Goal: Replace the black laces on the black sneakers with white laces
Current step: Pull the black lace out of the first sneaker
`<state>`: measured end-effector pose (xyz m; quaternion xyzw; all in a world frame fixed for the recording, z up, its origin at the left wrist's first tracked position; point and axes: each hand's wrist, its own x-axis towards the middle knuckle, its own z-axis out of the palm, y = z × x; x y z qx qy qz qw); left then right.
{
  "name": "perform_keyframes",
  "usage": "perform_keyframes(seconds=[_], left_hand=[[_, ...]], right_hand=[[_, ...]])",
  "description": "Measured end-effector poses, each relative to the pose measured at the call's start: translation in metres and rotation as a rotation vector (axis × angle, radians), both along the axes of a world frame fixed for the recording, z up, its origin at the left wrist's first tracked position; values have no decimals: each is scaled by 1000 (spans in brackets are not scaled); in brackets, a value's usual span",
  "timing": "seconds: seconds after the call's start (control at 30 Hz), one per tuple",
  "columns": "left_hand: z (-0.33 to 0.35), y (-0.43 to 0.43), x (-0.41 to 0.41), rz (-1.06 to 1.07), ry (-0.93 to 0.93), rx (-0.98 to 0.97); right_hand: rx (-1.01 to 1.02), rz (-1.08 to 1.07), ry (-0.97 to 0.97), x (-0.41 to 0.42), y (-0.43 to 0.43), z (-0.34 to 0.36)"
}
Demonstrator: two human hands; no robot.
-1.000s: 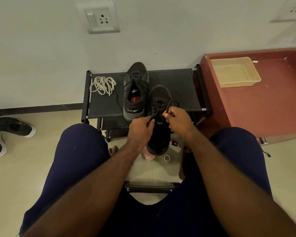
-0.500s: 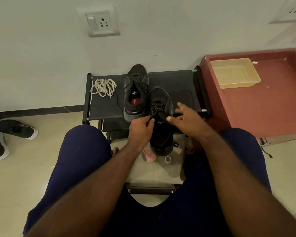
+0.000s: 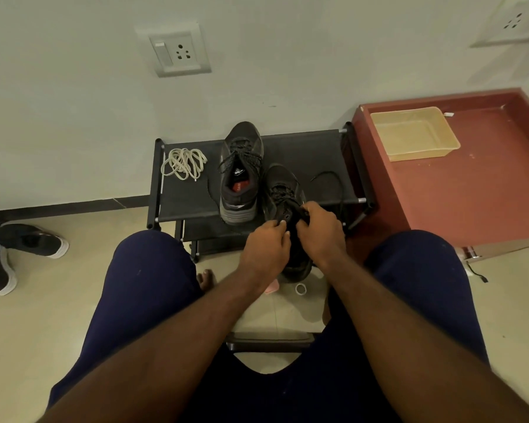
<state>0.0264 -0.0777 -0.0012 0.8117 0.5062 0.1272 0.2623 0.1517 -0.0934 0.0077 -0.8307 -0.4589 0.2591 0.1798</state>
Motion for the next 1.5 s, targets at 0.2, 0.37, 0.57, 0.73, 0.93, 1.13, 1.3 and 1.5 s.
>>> perform_keyframes(seconds=[0.2,0.37,0.57,0.73,0.93,1.13,1.3,1.5], left_hand=[[-1,12,-4,142,-155,-97],[-1,33,-9,306,-291,-235],[-9,52,-3,343,-371,-383],[-11,68,-5,330,-456,-684],[-10,68,0,362,-486,-723],[-4,68,5,190,-220,-75],[-10,71,-1,216,-243,-300],[0,60,-13,159,-135,-657]], right_hand=[[10,15,31,0,-1,-2],[25,34,43,-1,-3,-2],[27,86,5,-1,-3,-2],[16,98,-18,-2,-2,-3],[19,143,-55,1,-4,-2],[9,126,-60,-1,-4,-1],[-6,53,-23,1,-4,-3],[0,43,-45,2,-1,-2]])
